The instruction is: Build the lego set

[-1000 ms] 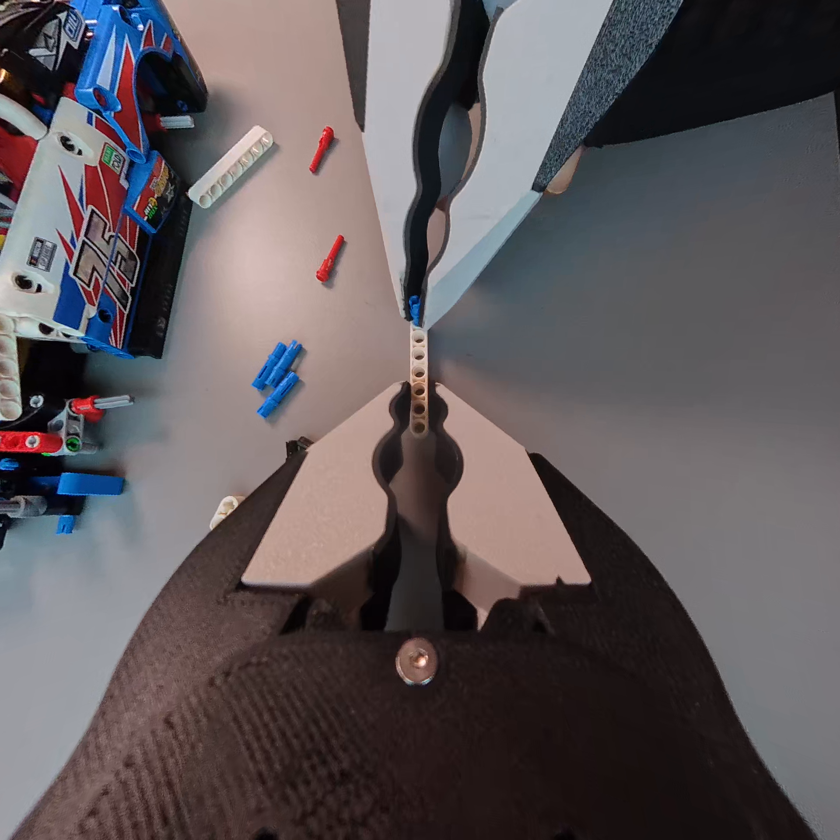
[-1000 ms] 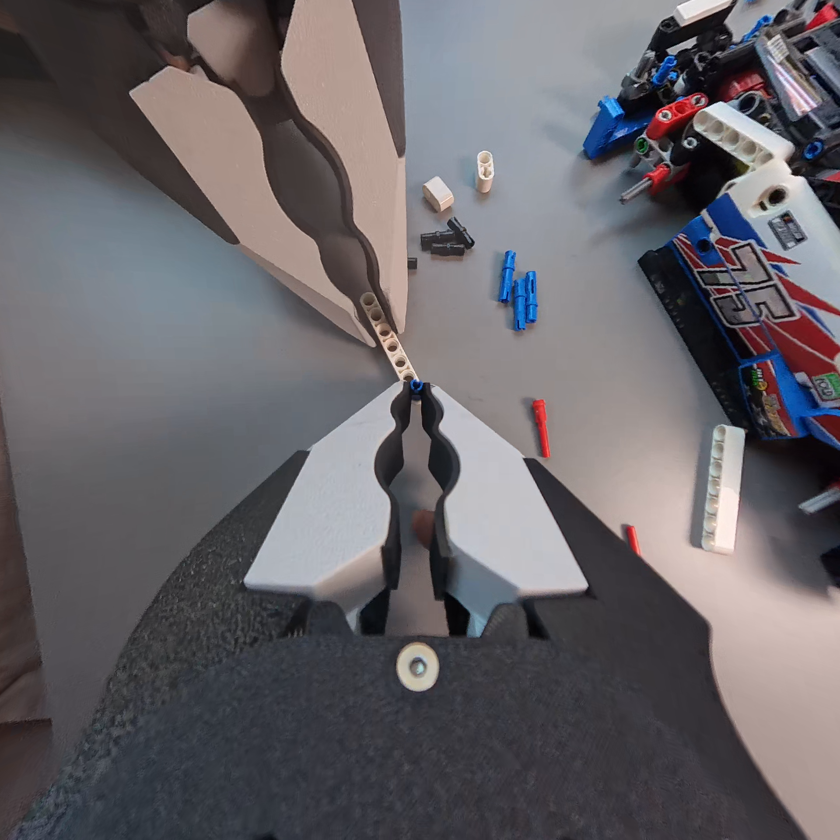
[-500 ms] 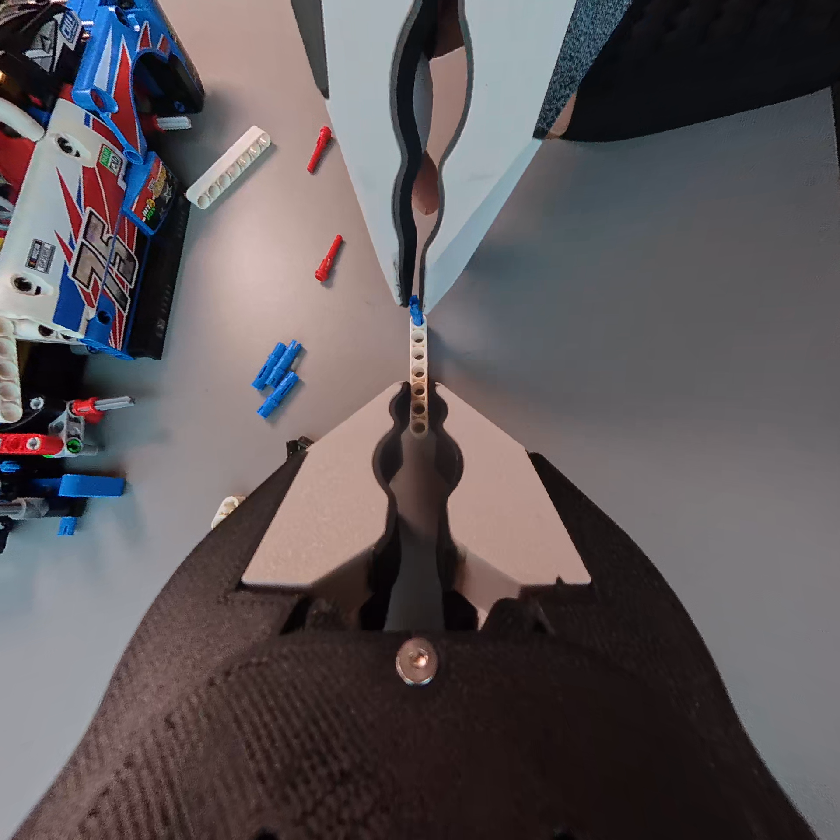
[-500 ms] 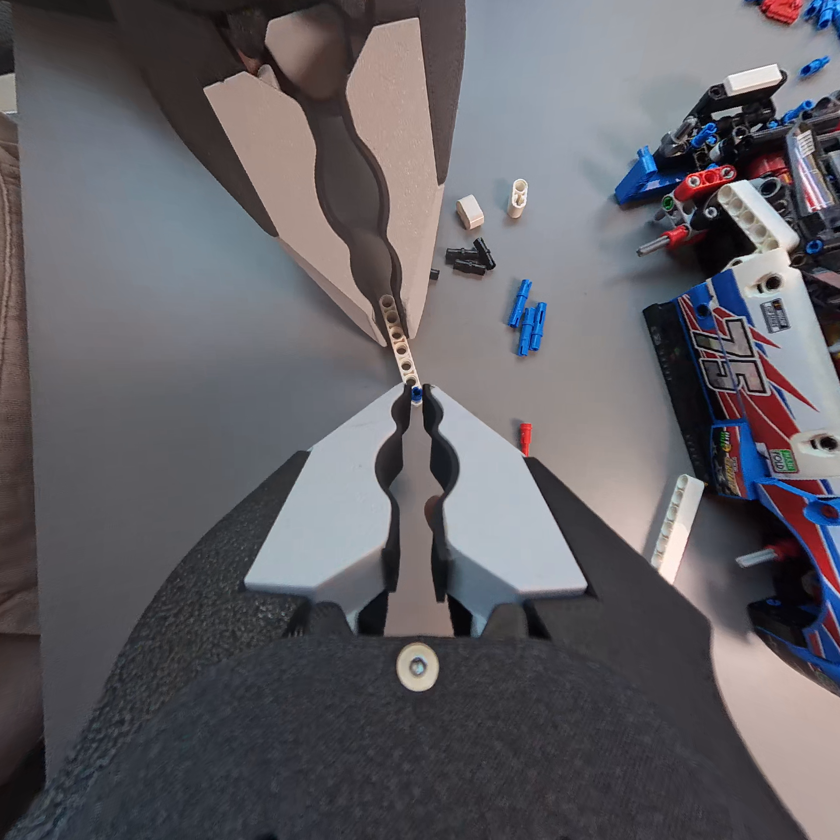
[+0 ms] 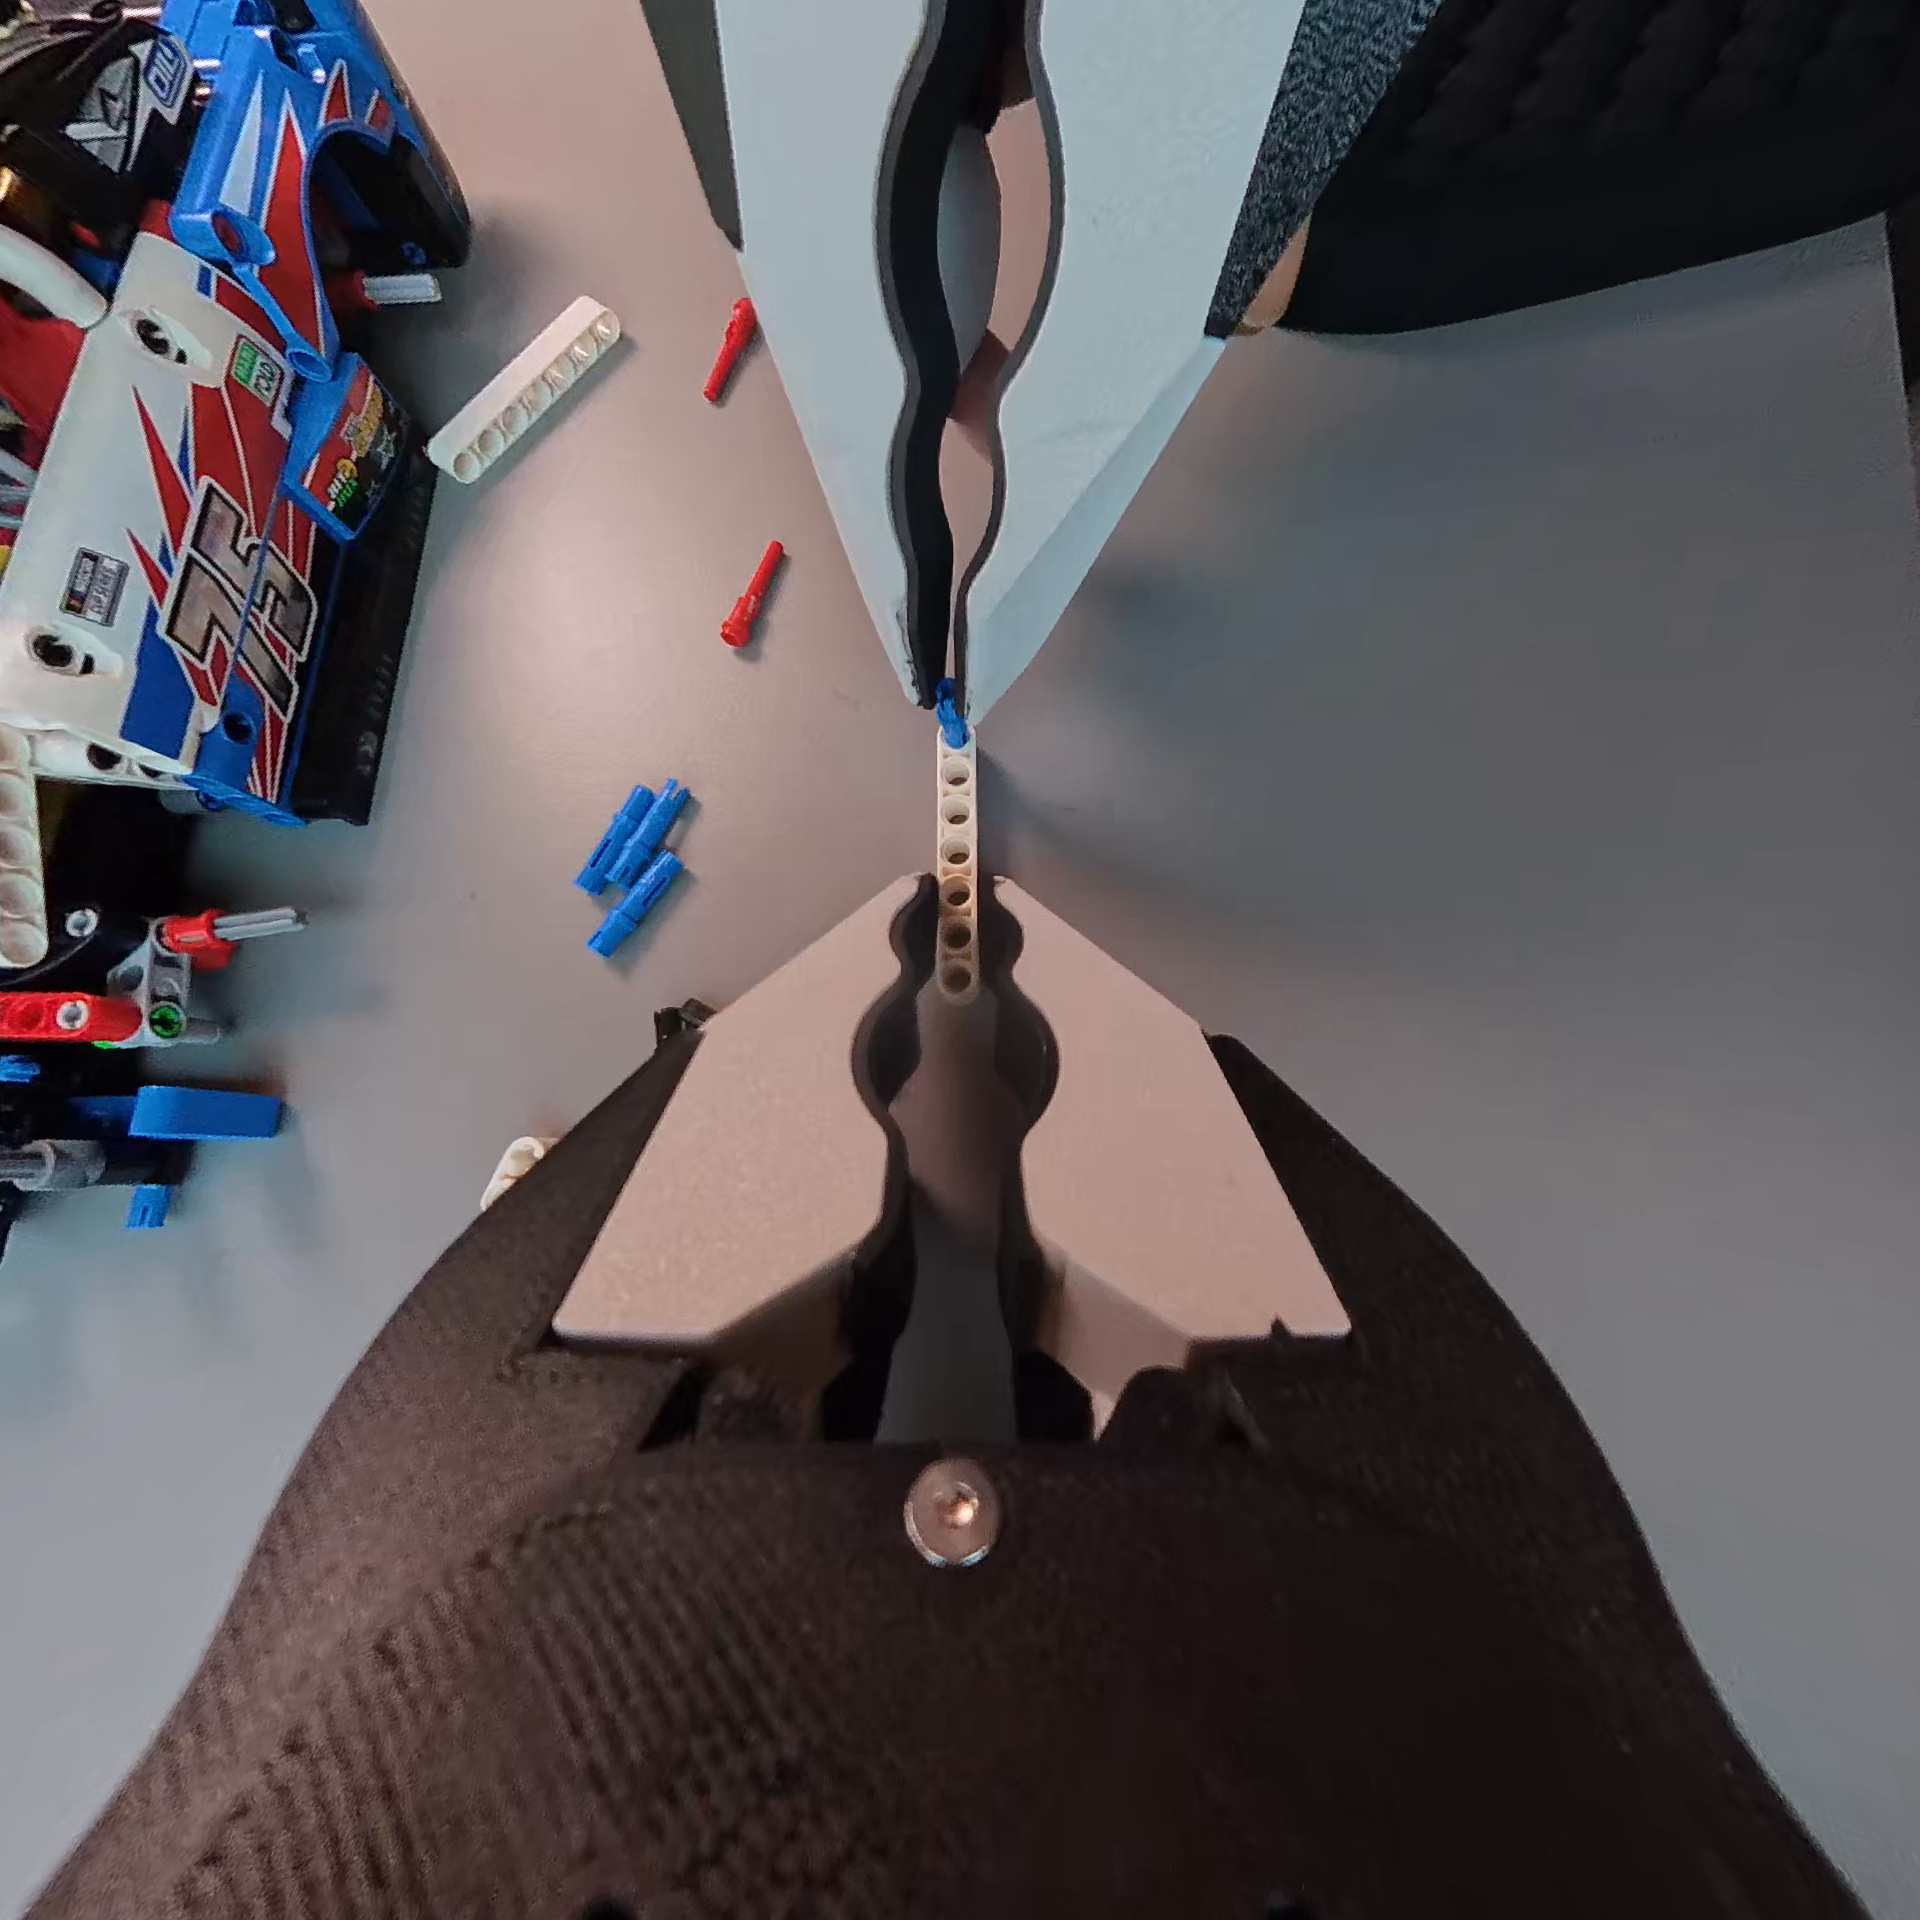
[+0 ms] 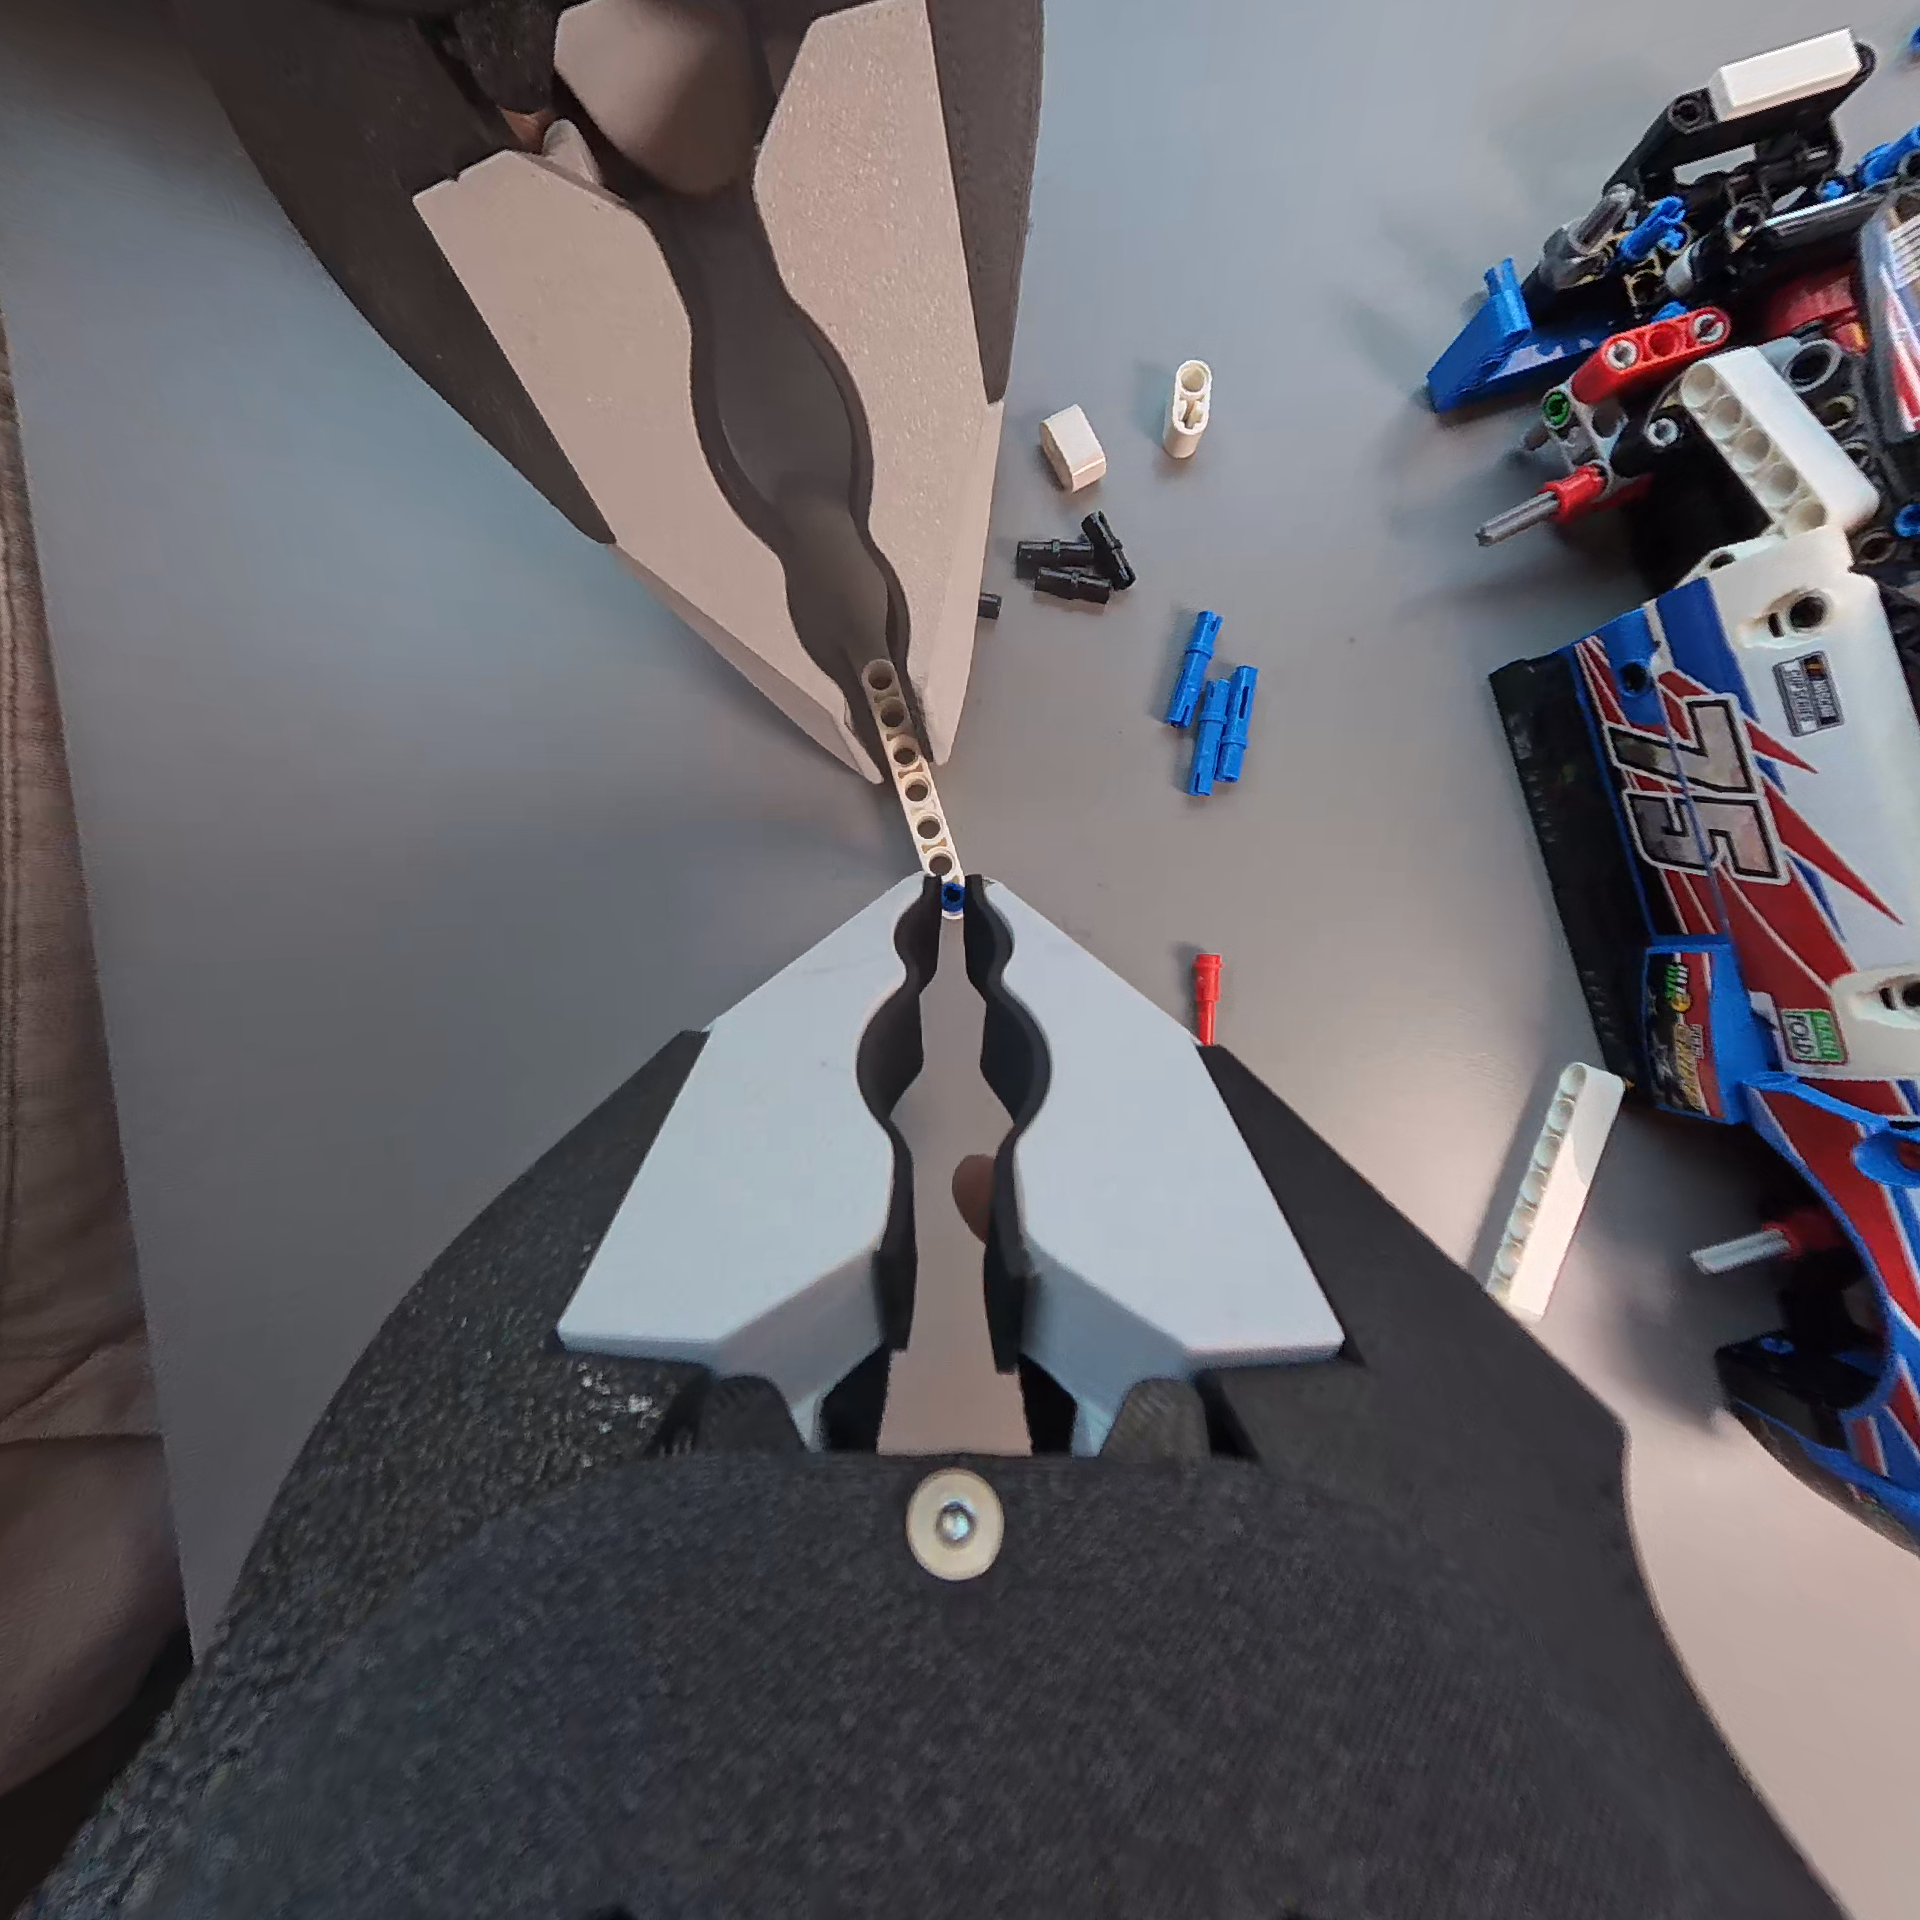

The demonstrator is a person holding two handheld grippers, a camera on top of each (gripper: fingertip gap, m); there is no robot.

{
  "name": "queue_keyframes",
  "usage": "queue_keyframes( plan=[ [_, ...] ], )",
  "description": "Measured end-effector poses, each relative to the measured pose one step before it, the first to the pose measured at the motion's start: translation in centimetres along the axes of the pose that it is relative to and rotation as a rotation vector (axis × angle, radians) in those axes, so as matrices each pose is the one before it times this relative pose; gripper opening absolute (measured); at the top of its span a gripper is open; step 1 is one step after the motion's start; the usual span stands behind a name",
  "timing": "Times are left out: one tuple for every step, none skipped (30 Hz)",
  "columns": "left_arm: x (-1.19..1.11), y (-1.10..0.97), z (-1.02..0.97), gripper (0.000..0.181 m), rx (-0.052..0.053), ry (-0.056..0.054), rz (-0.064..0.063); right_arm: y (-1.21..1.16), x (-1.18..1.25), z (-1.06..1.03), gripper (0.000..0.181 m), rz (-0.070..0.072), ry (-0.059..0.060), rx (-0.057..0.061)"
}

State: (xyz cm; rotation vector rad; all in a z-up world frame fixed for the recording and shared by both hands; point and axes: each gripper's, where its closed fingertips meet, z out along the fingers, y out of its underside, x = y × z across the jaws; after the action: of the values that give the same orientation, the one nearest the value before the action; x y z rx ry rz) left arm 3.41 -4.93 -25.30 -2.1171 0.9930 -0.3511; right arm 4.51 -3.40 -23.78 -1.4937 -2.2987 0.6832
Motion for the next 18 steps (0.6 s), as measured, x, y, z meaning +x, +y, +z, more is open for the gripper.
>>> queue_keyframes(
  plan=[
    [-0.017, -0.016, 0.003, 0.006, 0.0032, -0.0015, 0.0029, 0.007, 0.012, -0.029, 0.003, 0.0044, 0.0049, 0.0056],
    [-0.002, -0.013, 0.005, 0.006, 0.002, -0.0018, 0.006, -0.003, 0.005, -0.019, 0.003, 0.0015, 0.0047, 0.0037],
    [0.005, -0.006, 0.008, 0.006, 0.0002, -0.0025, 0.0083, 0.004, 0.003, -0.004, 0.003, -0.0033, 0.0043, 0.0002],
    [-0.005, -0.007, -0.005, 0.006, 0.0001, -0.003, 0.0079, -0.011, 0.0, -0.001, 0.003, -0.0068, 0.0029, -0.0026],
    [0.011, 0.02, -0.005, 0.006, -0.0009, -0.0008, 0.002, -0.013, 0.007, -0.006, 0.003, -0.0084, 0.0014, -0.005],
    [0.022, 0.063, -0.028, 0.006, -0.0047, 0.0017, -0.0029, -0.024, -0.003, 0.013, 0.003, -0.0044, -0.0002, -0.0048],
    [-0.042, 0.063, -0.07, 0.007, -0.0041, 0.0003, -0.0035, -0.04, 0.015, 0.021, 0.003, -0.0017, -0.0005, -0.0032],
    [-0.054, 0.085, -0.105, 0.009, -0.0044, 0.0006, -0.0018, -0.042, 0.006, 0.03, 0.003, -0.0013, -0.001, -0.0013],
    [-0.053, 0.1, -0.114, 0.011, -0.005, 0.002, -0.0023, -0.049, 0.013, 0.034, 0.003, -0.0017, -0.0001, -0.001],
    [-0.025, 0.096, -0.111, 0.012, -0.0046, 0.0047, -0.0029, -0.044, 0.002, 0.018, 0.003, -0.0013, -0.001, -0.001],
    [-0.008, 0.092, -0.078, 0.012, -0.0029, 0.0049, -0.0025, -0.053, -0.037, 0.03, 0.003, 0.0002, -0.0028, 0.0019],
    [0.045, 0.038, -0.007, 0.009, 0.0, 0.0062, 0.0004, -0.075, -0.02, 0.039, 0.003, 0.0025, -0.0021, 0.0048],
    [0.113, -0.009, 0.019, 0.006, 0.0023, 0.0082, 0.0025, -0.04, 0.027, 0.039, 0.003, 0.0039, -0.0003, 0.006],
    [-0.063, 0.021, -0.024, 0.006, -0.0027, -0.0004, -0.0021, -0.027, 0.009, 0.001, 0.003, 0.0007, -0.0028, 0.008],
    [-0.09, -0.005, -0.062, 0.006, -0.0021, 0.0026, -0.0137, -0.094, -0.029, -0.025, 0.003, -0.0043, -0.0031, 0.0157],
    [0.073, -0.121, -0.16, 0.006, 0.0115, 0.0218, -0.0266, -0.1, -0.045, -0.093, 0.003, -0.0192, -0.0006, 0.021],
    [0.148, -0.303, -0.238, 0.006, 0.0274, 0.036, -0.0428, -0.254, -0.055, -0.206, 0.007, -0.034, 0.0048, 0.033],
    [0.109, -0.389, -0.325, 0.006, 0.0321, 0.0399, -0.0554, -0.367, 0.019, -0.282, 0.016, -0.0445, 0.0164, 0.0418]
  ],
)
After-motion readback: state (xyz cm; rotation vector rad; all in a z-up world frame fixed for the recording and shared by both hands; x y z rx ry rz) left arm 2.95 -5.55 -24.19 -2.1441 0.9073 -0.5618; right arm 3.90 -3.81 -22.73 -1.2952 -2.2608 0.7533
